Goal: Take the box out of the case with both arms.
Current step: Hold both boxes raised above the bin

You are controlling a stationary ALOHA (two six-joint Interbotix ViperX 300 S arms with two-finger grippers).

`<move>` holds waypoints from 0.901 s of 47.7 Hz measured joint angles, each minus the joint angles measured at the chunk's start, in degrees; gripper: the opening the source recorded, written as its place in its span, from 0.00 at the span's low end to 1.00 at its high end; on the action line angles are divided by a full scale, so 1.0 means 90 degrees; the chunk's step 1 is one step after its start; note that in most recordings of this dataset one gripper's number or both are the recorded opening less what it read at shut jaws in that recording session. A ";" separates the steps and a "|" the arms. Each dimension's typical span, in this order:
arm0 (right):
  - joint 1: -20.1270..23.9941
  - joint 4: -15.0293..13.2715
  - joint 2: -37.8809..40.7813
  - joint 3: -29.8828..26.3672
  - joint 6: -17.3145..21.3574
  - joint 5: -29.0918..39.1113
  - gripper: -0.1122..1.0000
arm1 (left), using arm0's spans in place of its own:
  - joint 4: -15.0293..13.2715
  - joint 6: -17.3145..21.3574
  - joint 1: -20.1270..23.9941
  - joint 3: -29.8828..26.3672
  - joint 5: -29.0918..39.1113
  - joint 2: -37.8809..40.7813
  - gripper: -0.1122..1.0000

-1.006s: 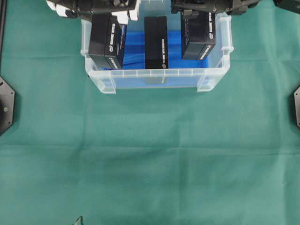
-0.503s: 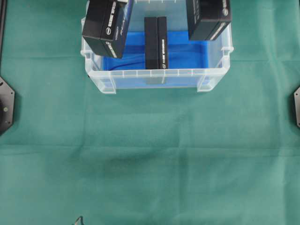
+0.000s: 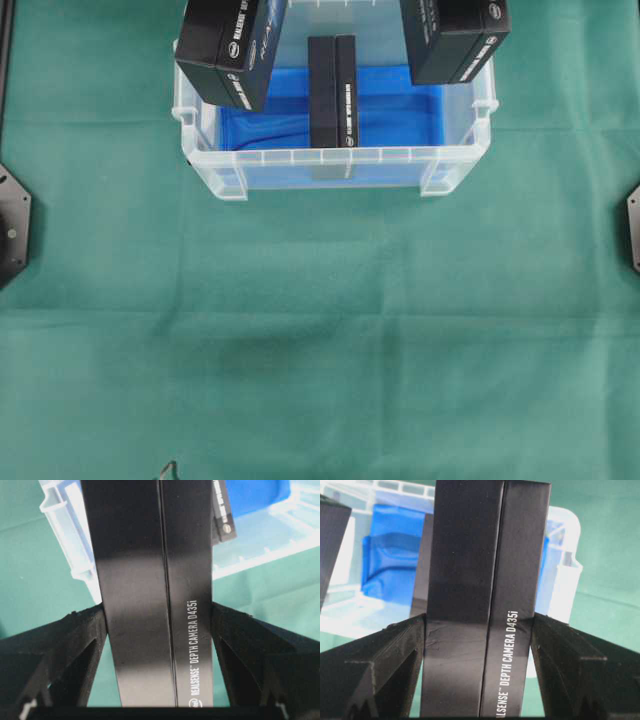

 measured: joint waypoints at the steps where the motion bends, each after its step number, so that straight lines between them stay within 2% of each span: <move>1: 0.0010 0.0000 0.0000 0.0000 0.0010 0.0000 0.71 | 0.0000 0.0010 -0.0010 0.0020 0.0000 0.0000 0.67; 10: 0.0010 0.0000 0.0098 0.0000 -0.0107 0.0000 0.71 | 0.0000 0.0010 -0.0010 0.0137 -0.0020 -0.0010 0.67; 43: 0.0020 0.0000 0.0117 0.0000 -0.0127 0.0010 0.71 | 0.0020 0.0010 -0.0010 0.0205 -0.0107 -0.0010 0.67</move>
